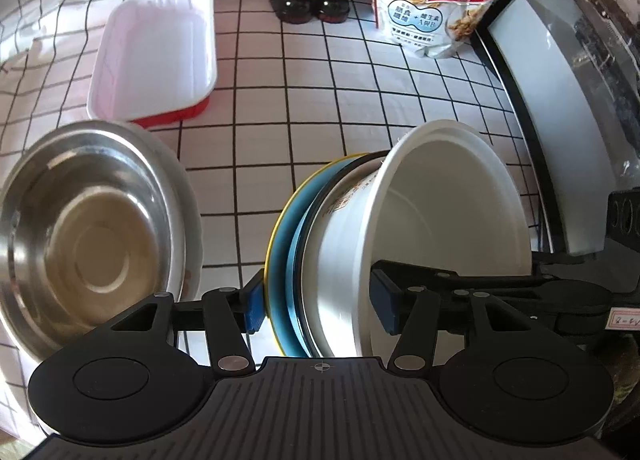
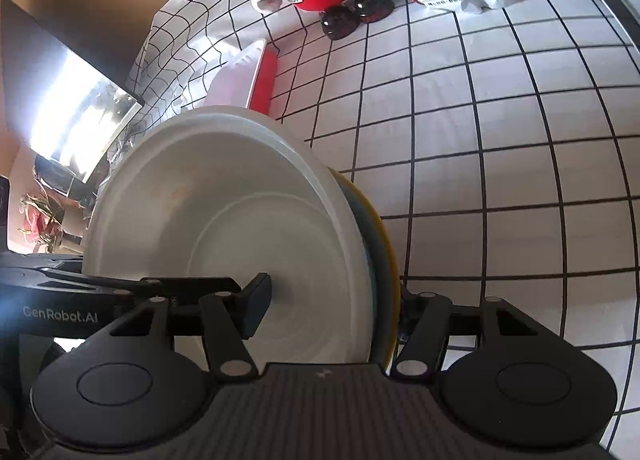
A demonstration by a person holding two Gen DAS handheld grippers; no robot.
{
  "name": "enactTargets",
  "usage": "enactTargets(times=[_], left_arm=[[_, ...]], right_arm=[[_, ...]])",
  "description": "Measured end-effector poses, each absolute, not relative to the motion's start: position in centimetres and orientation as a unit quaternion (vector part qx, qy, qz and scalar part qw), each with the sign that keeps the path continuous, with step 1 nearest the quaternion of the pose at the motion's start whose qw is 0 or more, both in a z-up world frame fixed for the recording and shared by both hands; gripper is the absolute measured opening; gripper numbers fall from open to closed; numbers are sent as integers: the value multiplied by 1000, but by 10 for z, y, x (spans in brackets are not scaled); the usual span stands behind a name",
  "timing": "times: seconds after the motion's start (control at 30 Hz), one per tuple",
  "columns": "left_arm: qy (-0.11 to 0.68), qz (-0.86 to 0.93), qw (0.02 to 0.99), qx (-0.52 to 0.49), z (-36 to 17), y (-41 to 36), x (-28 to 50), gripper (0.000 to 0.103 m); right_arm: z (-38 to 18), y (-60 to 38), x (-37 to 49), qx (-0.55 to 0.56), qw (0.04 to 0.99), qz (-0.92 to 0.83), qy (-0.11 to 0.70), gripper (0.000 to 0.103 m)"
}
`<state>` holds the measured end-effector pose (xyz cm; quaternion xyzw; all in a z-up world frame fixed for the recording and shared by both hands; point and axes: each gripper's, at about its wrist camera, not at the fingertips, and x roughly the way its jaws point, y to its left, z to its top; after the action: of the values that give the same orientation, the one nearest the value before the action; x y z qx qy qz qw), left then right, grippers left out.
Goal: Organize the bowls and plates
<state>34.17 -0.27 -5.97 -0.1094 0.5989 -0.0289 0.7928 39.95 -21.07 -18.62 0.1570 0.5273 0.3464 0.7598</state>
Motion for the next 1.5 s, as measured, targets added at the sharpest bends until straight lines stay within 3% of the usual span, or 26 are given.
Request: enactTargets(times=[1.5], left_arm=[[606, -37, 788, -98, -63, -3, 347, 56]], right_arm=[[-187, -212, 398, 172, 755, 348, 528, 62]])
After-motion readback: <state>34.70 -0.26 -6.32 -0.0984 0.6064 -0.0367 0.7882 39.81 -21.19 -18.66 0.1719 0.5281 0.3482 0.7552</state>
